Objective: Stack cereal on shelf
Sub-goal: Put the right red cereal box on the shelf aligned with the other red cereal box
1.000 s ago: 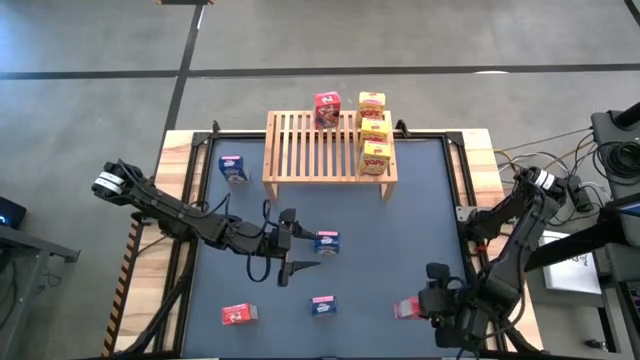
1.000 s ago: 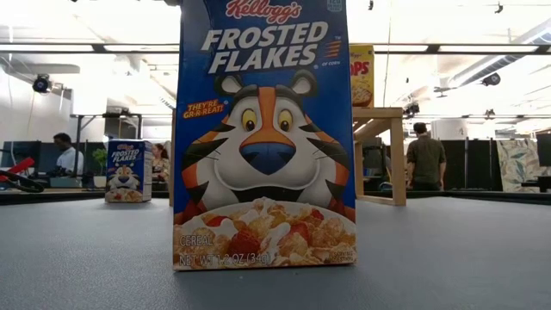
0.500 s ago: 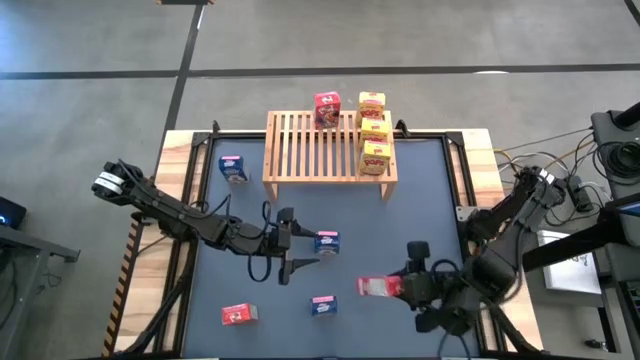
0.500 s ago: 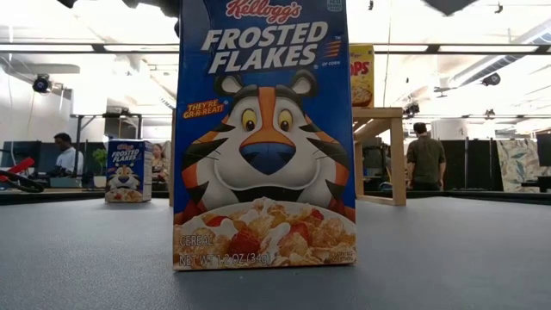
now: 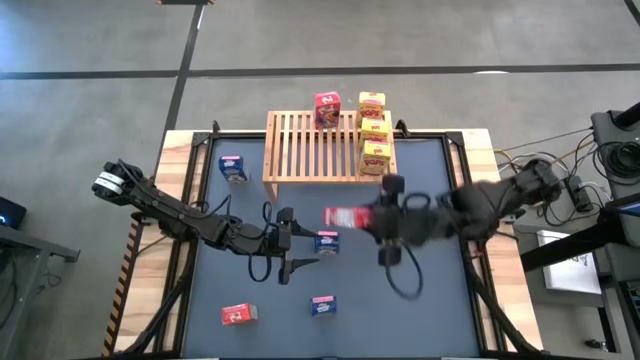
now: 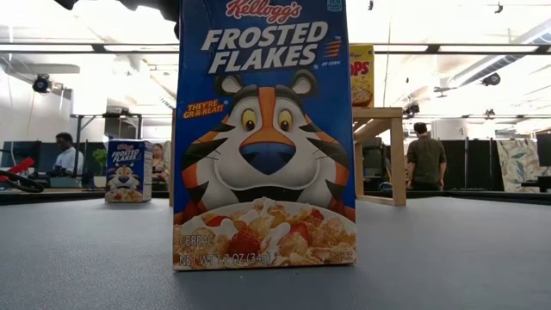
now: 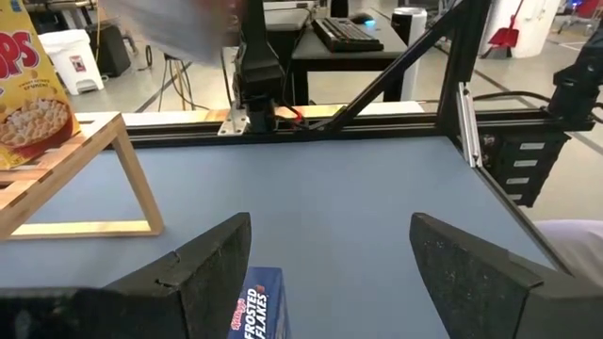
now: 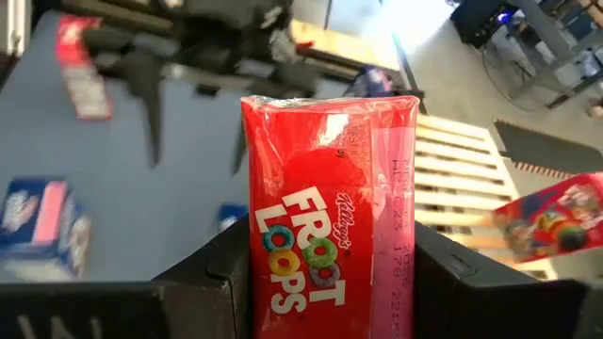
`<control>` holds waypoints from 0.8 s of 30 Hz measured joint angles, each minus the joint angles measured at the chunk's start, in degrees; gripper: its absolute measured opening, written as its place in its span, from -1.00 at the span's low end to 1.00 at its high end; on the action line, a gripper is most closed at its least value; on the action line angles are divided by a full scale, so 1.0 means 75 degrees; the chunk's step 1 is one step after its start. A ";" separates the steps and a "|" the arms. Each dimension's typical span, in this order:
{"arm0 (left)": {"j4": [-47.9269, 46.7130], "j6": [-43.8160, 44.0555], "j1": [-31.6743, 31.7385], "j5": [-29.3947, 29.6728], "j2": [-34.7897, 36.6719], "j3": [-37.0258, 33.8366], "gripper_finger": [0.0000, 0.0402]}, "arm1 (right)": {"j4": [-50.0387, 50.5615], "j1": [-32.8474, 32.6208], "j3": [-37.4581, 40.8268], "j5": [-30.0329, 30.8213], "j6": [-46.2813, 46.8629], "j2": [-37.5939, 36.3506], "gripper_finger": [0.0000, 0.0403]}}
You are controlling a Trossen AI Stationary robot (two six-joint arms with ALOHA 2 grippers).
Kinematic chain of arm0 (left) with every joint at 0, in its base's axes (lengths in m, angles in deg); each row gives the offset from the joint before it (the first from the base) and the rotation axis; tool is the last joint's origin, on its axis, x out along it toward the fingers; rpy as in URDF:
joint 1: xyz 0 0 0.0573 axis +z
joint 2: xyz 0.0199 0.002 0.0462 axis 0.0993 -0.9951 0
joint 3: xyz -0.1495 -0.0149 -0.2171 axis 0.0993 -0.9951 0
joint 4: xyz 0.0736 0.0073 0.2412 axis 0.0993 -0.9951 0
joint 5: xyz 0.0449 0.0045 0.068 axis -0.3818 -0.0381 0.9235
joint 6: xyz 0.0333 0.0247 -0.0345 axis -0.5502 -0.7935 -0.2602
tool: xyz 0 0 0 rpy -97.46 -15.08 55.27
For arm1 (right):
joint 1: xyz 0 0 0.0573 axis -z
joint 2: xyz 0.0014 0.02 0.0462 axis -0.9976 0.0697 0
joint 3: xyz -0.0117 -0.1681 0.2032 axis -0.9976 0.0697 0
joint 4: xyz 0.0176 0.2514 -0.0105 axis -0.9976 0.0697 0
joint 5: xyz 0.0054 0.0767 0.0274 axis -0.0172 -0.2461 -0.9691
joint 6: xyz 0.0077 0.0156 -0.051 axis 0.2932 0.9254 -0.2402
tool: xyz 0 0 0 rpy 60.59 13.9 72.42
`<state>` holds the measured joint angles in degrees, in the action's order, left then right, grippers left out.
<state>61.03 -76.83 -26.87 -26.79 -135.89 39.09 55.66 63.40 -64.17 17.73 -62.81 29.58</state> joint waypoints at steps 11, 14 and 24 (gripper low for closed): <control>0.0002 -0.0623 0.0047 0.0000 0.0000 0.0103 0.36 | -0.0266 0.2402 -0.0570 -0.1310 -0.1722 0.0000 -0.16; 0.0003 -0.0883 0.0132 -0.0003 0.0000 0.0230 0.36 | -0.0470 0.3016 -0.0574 -0.1778 -0.2145 0.0000 -0.16; -0.0873 -0.1018 0.0744 -0.0003 0.0006 0.0705 0.36 | -0.0876 0.5181 -0.0577 -0.3955 -0.2744 0.0105 -0.16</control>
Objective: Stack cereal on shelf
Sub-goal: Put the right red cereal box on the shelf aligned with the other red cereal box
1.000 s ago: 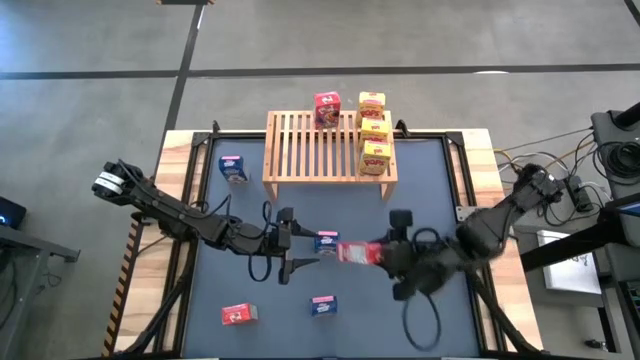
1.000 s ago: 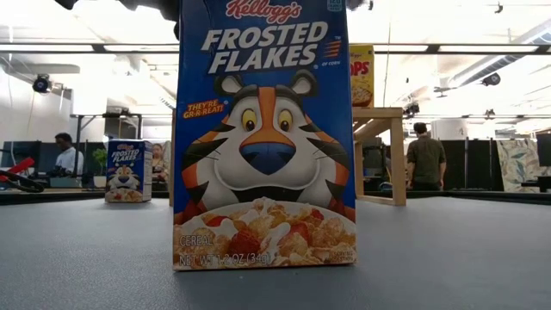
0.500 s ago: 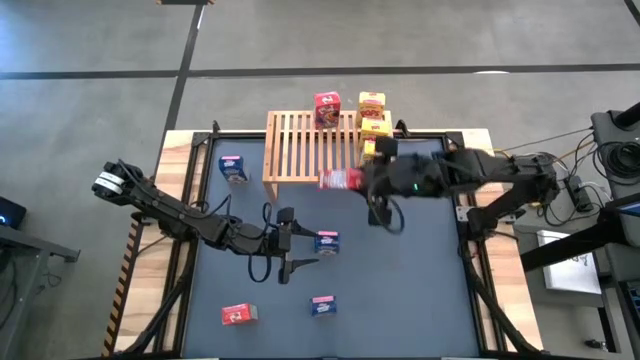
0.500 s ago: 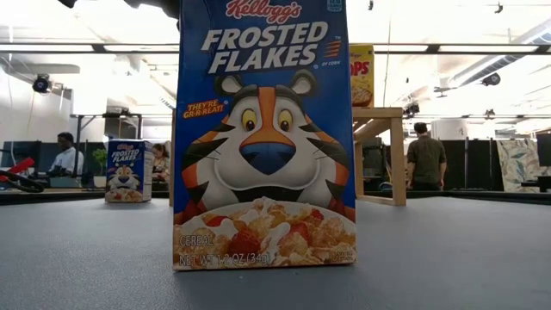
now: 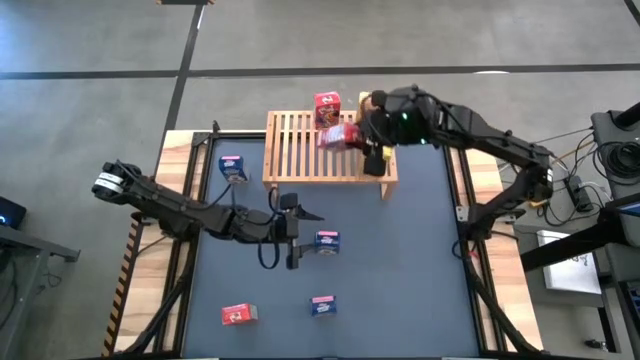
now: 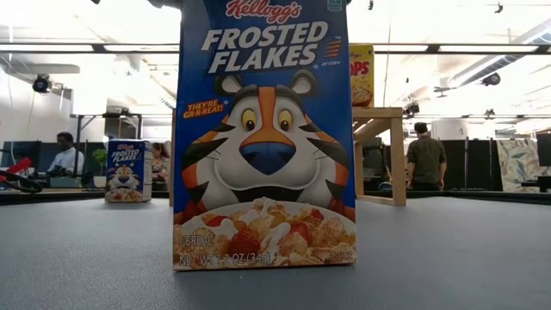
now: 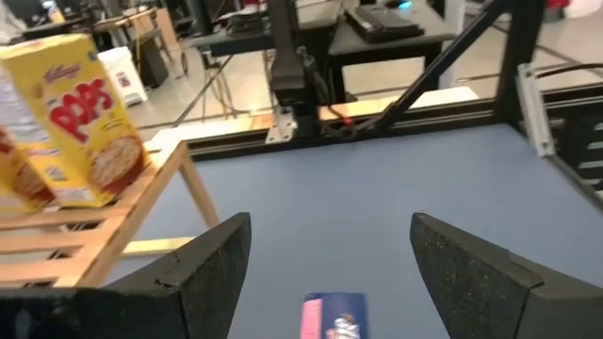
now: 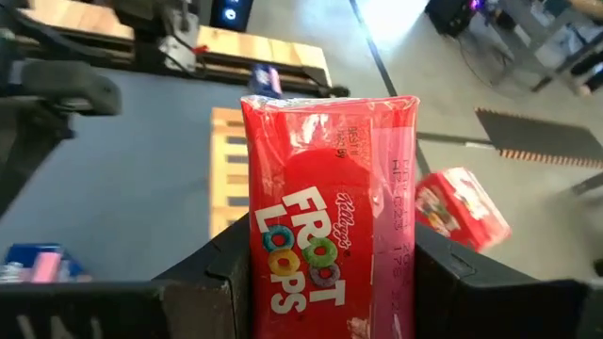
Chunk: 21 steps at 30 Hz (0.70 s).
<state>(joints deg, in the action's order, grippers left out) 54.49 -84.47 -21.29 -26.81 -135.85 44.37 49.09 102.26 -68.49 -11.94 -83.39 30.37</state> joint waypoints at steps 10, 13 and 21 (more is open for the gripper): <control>-0.0004 0.0053 0.0331 -0.0265 0.0003 0.0000 0.36 | -0.0007 0.0767 0.0000 -0.0248 -0.0707 0.0526 -0.16; -0.0011 0.0010 0.0389 -0.0269 0.0003 0.0000 0.36 | -0.0005 0.0809 0.0000 -0.0244 -0.0949 0.0767 -0.16; -0.0194 -0.0009 0.0629 -0.0626 0.0005 -0.0003 0.36 | 0.0124 0.0952 -0.0191 -0.0284 -0.1499 0.1503 -0.16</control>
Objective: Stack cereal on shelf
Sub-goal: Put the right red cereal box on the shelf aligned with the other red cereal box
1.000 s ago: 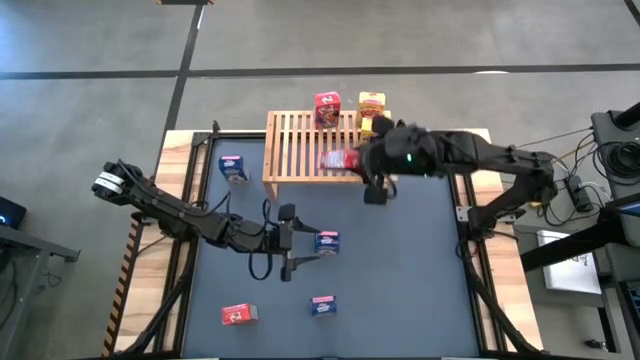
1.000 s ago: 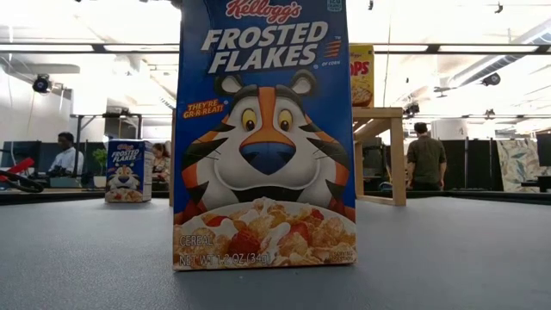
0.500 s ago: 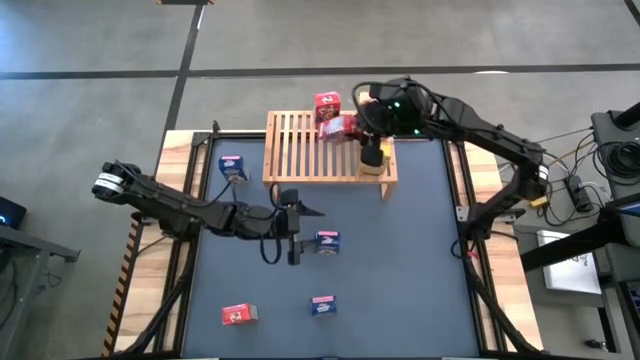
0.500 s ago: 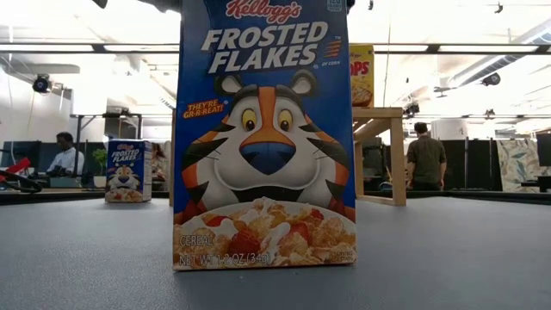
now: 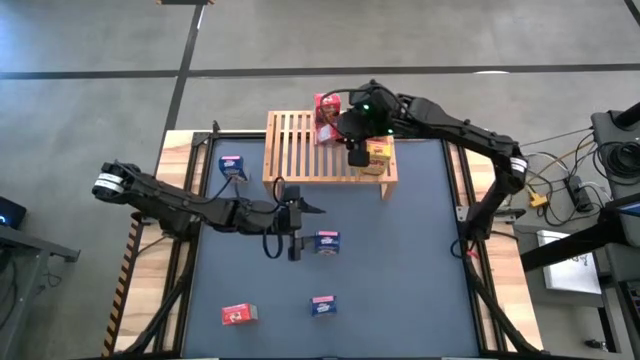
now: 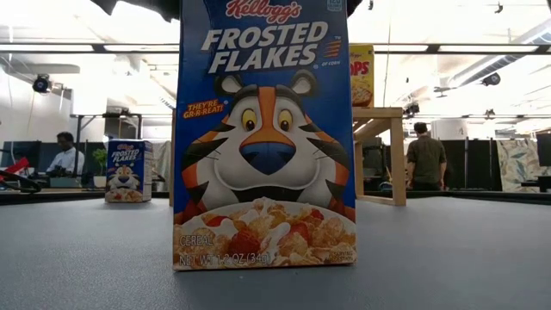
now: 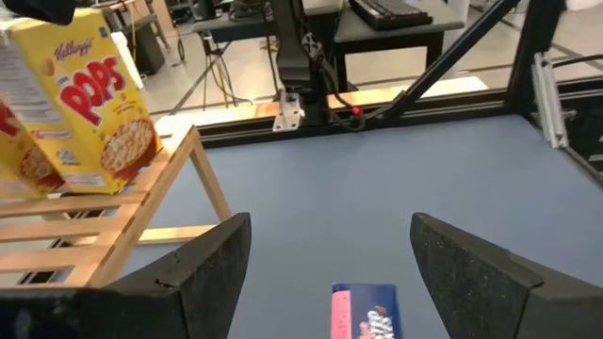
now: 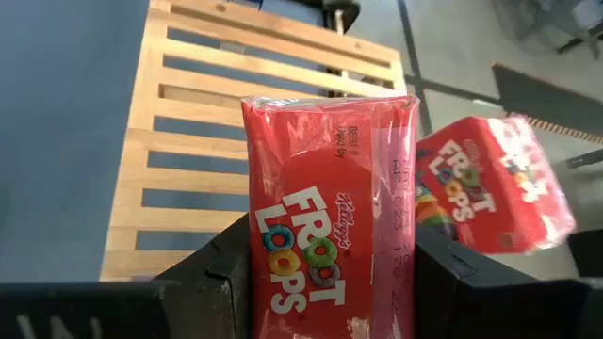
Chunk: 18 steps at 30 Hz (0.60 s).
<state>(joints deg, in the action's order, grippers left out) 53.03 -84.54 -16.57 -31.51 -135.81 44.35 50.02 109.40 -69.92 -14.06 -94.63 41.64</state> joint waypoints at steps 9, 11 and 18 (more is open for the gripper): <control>-0.0172 -0.0073 0.0312 -0.0251 0.0160 0.0000 0.36 | 0.1901 0.0206 -0.2142 -0.0542 0.0011 0.1316 -0.16; -0.0193 -0.0114 0.0330 -0.0248 0.0220 0.0000 0.36 | 0.2203 0.0224 -0.2590 -0.0539 0.0008 0.1600 -0.16; -0.0380 -0.0073 0.0332 -0.0256 0.0255 0.0000 0.36 | 0.2983 0.0313 -0.3967 -0.0479 0.0020 0.2509 -0.16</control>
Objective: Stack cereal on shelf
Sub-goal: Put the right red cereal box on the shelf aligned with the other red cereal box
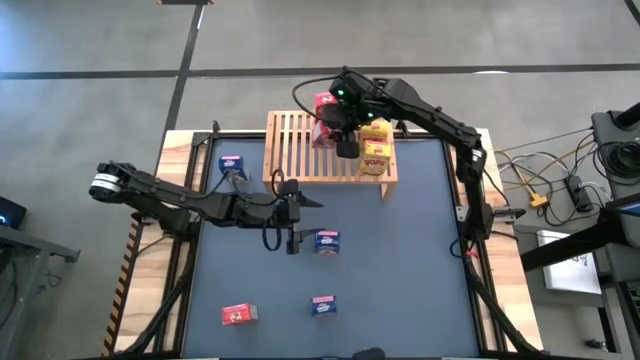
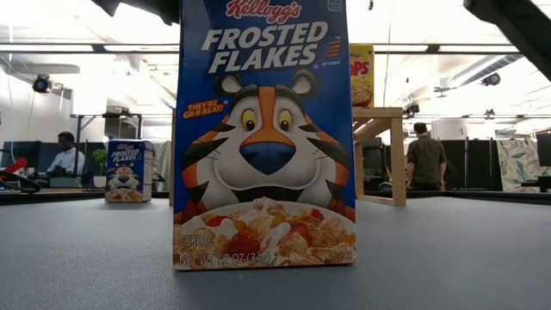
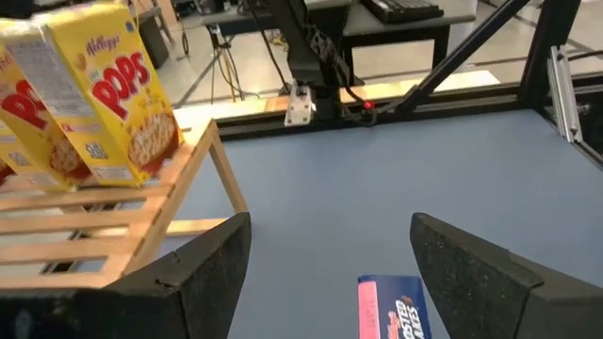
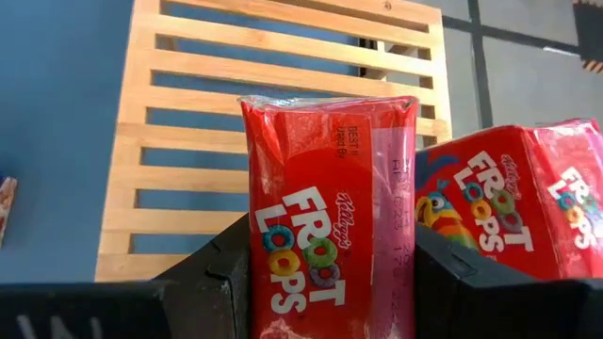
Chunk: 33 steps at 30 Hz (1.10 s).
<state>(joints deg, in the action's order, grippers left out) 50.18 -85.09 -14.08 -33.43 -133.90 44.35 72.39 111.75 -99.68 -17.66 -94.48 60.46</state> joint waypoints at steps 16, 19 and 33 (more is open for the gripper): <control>-0.0053 0.0021 0.0012 0.0003 0.0000 -0.0006 0.36 | 0.0558 0.0468 -0.0118 -0.0013 0.0131 0.0179 -0.16; -0.0041 0.0021 0.0035 0.0003 0.0000 -0.0006 0.36 | 0.0555 0.0465 -0.0115 -0.0249 0.0122 0.0169 -0.16; -0.0041 0.0024 0.0044 0.0006 0.0000 -0.0006 0.36 | 0.0563 0.0460 -0.0112 -0.0264 0.0058 0.0158 -0.16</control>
<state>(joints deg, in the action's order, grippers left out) 49.87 -84.90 -13.75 -33.39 -133.90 44.31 76.61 115.19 -100.51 -19.64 -94.05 61.64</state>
